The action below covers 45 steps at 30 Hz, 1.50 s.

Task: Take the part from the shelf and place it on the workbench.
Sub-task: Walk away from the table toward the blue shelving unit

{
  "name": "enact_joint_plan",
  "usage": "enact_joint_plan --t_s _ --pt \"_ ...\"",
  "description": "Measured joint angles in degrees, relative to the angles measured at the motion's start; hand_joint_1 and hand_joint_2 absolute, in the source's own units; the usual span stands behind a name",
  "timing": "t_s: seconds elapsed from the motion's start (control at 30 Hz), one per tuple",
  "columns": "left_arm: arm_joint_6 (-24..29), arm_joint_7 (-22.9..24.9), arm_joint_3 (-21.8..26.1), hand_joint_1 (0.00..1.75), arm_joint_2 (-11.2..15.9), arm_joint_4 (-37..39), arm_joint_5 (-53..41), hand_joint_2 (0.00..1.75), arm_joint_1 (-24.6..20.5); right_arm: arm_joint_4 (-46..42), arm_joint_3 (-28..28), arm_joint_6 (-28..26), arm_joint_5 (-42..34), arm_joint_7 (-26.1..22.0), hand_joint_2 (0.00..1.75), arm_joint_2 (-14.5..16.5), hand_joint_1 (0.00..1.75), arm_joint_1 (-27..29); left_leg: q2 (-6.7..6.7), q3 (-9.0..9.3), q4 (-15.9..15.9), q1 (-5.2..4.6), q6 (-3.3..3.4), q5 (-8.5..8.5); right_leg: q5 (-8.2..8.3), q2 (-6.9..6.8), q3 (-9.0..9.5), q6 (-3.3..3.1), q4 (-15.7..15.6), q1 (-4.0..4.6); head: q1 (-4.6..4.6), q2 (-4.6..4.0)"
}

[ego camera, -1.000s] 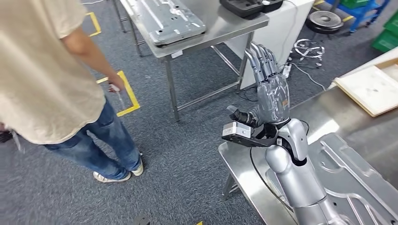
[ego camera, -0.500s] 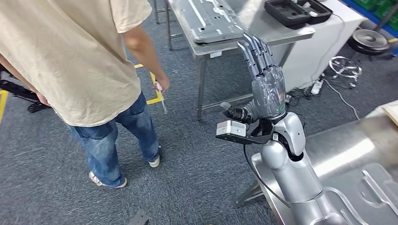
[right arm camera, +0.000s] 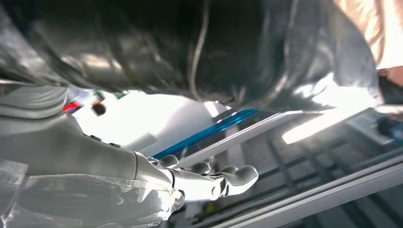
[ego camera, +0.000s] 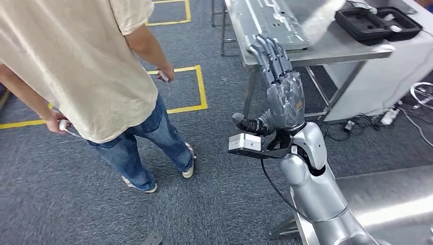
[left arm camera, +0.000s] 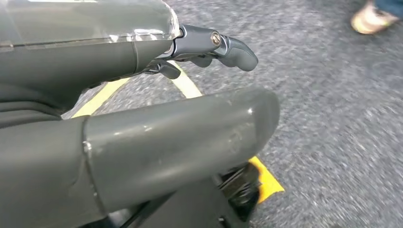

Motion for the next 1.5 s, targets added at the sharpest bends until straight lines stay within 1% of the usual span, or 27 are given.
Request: enact_joint_plan --t_s 0.03,0.07,0.13,0.2,0.23,0.33,0.4,0.47,0.53,0.6,0.67,0.7,0.77,0.8,0.83,0.9,0.97,1.03,1.07,1.13,1.2,1.27,1.3,1.33,1.4,1.47,1.5 --pt "-0.06 0.15 0.09 0.0 0.02 0.0 0.0 0.0 0.14 0.02 0.06 -0.01 0.0 0.01 0.0 0.03 0.0 0.09 0.19 -0.35 0.48 0.17 -0.19 0.47 -0.16 -0.83 0.05 0.07 0.07 -0.01 0.0 0.0" --pt "-0.1 0.34 0.16 0.0 0.05 0.0 0.01 0.0 0.29 0.02 0.11 -0.02 0.0 0.01 0.0 0.07 0.0 0.14 0.48 0.48 -1.24 0.31 -0.33 1.89 -0.37 -1.61 0.14 0.21 0.19 -0.04 0.0 0.0" --pt "-0.13 0.75 0.25 0.0 0.14 0.0 0.02 0.0 0.44 0.03 0.2 -0.04 0.0 0.03 0.0 0.1 0.0 0.13 2.29 4.28 -8.5 0.31 -0.36 5.26 -0.94 -3.01 0.39 0.64 0.58 -0.05 0.0 0.0" --pt "-0.18 1.04 0.3 0.0 0.17 0.0 0.0 0.0 0.39 0.03 0.34 -0.07 0.11 0.1 0.0 0.14 0.0 0.02 3.69 6.73 -13.24 -0.04 0.29 6.46 -1.46 -4.03 0.53 1.22 0.94 0.21 0.03 0.0" --pt "-0.22 1.11 0.31 0.0 0.18 0.0 -0.02 0.0 0.43 0.03 0.44 -0.09 0.2 0.14 0.0 0.2 0.0 -0.03 3.71 6.86 -13.67 -0.22 0.69 6.19 -1.61 -4.47 0.6 1.48 0.95 0.4 0.04 0.0" --pt "-0.26 1.26 0.36 0.0 0.22 0.0 -0.05 0.0 0.69 0.03 0.78 -0.14 0.33 0.46 0.0 0.4 0.0 -0.1 1.95 6.86 -13.9 -0.23 1.74 6.35 -2.07 -5.37 1.06 2.16 0.95 0.41 0.05 0.0" --pt "-0.21 1.37 0.4 0.0 0.23 0.0 -0.04 0.0 0.58 0.02 0.88 -0.13 0.37 0.68 0.0 0.44 0.0 -0.15 0.86 7.11 -14.25 -0.08 2.39 6.56 -4.14 -2.98 0.03 2.51 3.82 0.09 0.05 0.0" --pt "-0.3 1.43 0.43 0.0 0.23 0.0 -0.03 0.0 0.32 0.11 0.89 -0.13 0.45 0.8 0.0 0.44 0.0 0.0 -0.27 7.18 -14.37 -0.07 2.86 6.61 -7.76 0.2 -3.47 2.59 10.97 0.0 0.06 0.0" --pt "-0.45 1.45 0.45 0.0 0.23 0.0 -0.04 0.0 0.23 0.31 0.9 -0.13 0.53 0.88 0.0 0.43 0.0 0.28 -1.63 7.2 -14.35 -0.22 3.07 6.6 -9.26 1.13 -6.69 2.47 16.57 0.09 0.07 0.0" --pt "-0.57 1.49 0.47 0.0 0.23 0.0 -0.04 0.0 0.26 0.45 0.9 -0.13 0.6 0.91 0.0 0.42 0.0 0.38 -3.15 7.33 -14.3 -0.33 3.1 6.6 -6.45 1.53 -6.24 2.09 14.31 0.16 0.07 0.0" --pt "-0.64 1.5 0.49 0.0 0.16 0.0 -0.06 0.0 0.23 0.48 0.9 -0.13 0.65 0.91 0.0 0.42 0.0 0.33 -4.61 7.43 -14.23 -0.41 2.95 6.58 -2.21 3.66 -3.01 1.42 6.73 0.19 0.05 0.0" --pt "-0.66 1.5 0.49 0.0 0.11 0.0 -0.09 0.0 0.18 0.48 0.9 -0.13 0.68 0.91 0.0 0.41 0.0 0.3 -5.25 7.35 -14.15 -0.4 2.77 6.61 -1.0 4.83 -1.74 1.19 3.7 0.19 0.06 0.0" --pt "-0.67 1.5 0.5 0.0 0.02 0.0 -0.19 0.0 0.14 0.48 0.9 -0.13 0.78 0.91 0.0 0.41 0.0 0.26 -6.44 6.99 -14.2 -0.18 2.1 6.81 -0.65 5.82 -0.85 1.02 1.43 0.35 0.07 0.0" --pt "-0.67 1.5 0.51 0.0 0.03 0.0 -0.22 0.0 0.18 0.47 0.91 -0.13 0.82 0.91 0.0 0.42 0.0 0.22 -7.1 6.86 -14.34 -0.06 1.69 6.96 -0.53 5.23 -0.74 0.97 1.14 0.4 0.08 0.0" --pt "-0.67 1.51 0.51 0.0 0.04 0.0 -0.24 0.0 0.28 0.47 0.91 -0.13 0.86 0.91 0.0 0.43 0.0 0.16 -7.02 6.75 -14.29 -0.03 1.33 6.95 -0.38 4.49 -0.49 0.83 0.82 0.35 0.07 0.0" --pt "-0.65 1.54 0.52 0.0 0.07 0.0 -0.22 0.0 0.33 0.46 0.93 -0.14 0.91 0.97 0.0 0.47 0.0 0.05 -4.56 5.69 -12.03 -0.29 0.82 5.52 -0.1 2.96 0.15 0.35 0.01 0.1 -0.02 0.0" --pt "-0.63 1.61 0.53 0.0 0.08 0.0 -0.25 0.0 0.13 0.46 0.93 -0.13 0.96 1.1 0.0 0.48 0.0 0.13 -1.22 2.59 -5.65 -0.29 0.49 2.22 -0.14 1.35 0.47 -0.04 -0.26 0.17 -0.11 0.0" --pt "-0.63 1.67 0.53 0.0 0.08 0.0 -0.31 0.0 0.12 0.47 0.93 -0.13 0.98 1.18 0.0 0.47 0.0 0.39 -0.05 -0.58 0.66 -0.07 0.16 -0.05 -0.35 -0.3 0.5 -0.16 -0.19 0.3 -0.11 0.0" --pt "-0.63 1.69 0.53 0.0 0.08 0.01 -0.32 0.0 0.23 0.47 0.93 -0.13 0.98 1.2 0.0 0.46 0.0 0.54 0.19 -0.93 1.36 0.0 0.05 0.23 -0.48 -1.07 0.52 -0.11 -0.13 0.31 -0.12 0.0" --pt "-0.63 1.7 0.53 0.0 0.12 0.01 -0.33 0.0 0.44 0.47 0.93 -0.15 0.98 1.21 0.0 0.46 0.0 0.71 1.23 1.9 -3.82 0.1 0.02 3.53 -0.86 -2.47 0.69 0.15 0.12 0.3 -0.12 0.0" --pt "-0.62 1.76 0.53 0.0 0.16 0.0 -0.36 0.0 0.37 0.48 0.93 -0.18 0.98 1.22 0.0 0.45 0.0 0.75 3.61 5.88 -11.21 -0.3 0.43 6.01 -1.4 -3.64 0.83 0.64 0.51 0.57 -0.09 0.0" --pt "-0.6 1.9 0.53 0.0 0.17 0.0 -0.4 0.0 0.31 0.48 0.93 -0.24 0.98 1.23 0.0 0.43 0.0 0.79 4.5 7.07 -13.85 -0.74 1.12 6.12 -1.79 -4.64 0.9 1.13 0.72 0.97 -0.02 0.0" --pt "-0.57 1.96 0.54 0.0 0.17 0.0 -0.42 0.0 0.39 0.48 0.94 -0.27 0.98 1.22 0.0 0.42 0.0 0.81 3.77 6.94 -13.93 -0.76 1.54 6.2 -1.89 -5.22 1.01 1.34 0.69 1.04 0.0 0.0" --pt "-0.53 2.01 0.54 0.0 0.19 0.01 -0.42 0.0 0.52 0.47 0.94 -0.3 0.97 1.23 0.0 0.42 0.0 0.82 3.17 6.98 -14.07 -0.68 1.87 6.27 -2.1 -5.37 1.12 1.61 0.71 0.97 -0.02 0.0" --pt "-0.45 2.04 0.56 0.0 0.21 0.01 -0.42 0.0 0.63 0.47 0.94 -0.34 0.97 1.25 0.0 0.39 0.0 0.82 1.92 7.17 -14.47 -0.47 2.55 6.5 -3.52 -3.13 0.63 2.12 2.38 0.61 -0.01 0.0" --pt "-0.43 2.05 0.57 0.0 0.22 0.0 -0.43 0.0 0.42 0.49 0.94 -0.38 0.96 1.25 0.0 0.3 0.0 0.99 0.73 7.27 -14.65 -0.36 3.03 6.64 -6.7 0.2 -2.17 2.38 8.3 0.31 0.01 0.0" --pt "-0.43 2.05 0.57 0.0 0.21 0.0 -0.45 0.0 0.32 0.52 0.94 -0.39 0.96 1.24 0.0 0.22 0.0 1.17 0.03 7.26 -14.63 -0.4 3.19 6.65 -8.22 0.9 -4.16 2.41 12.07 0.25 0.01 0.0"
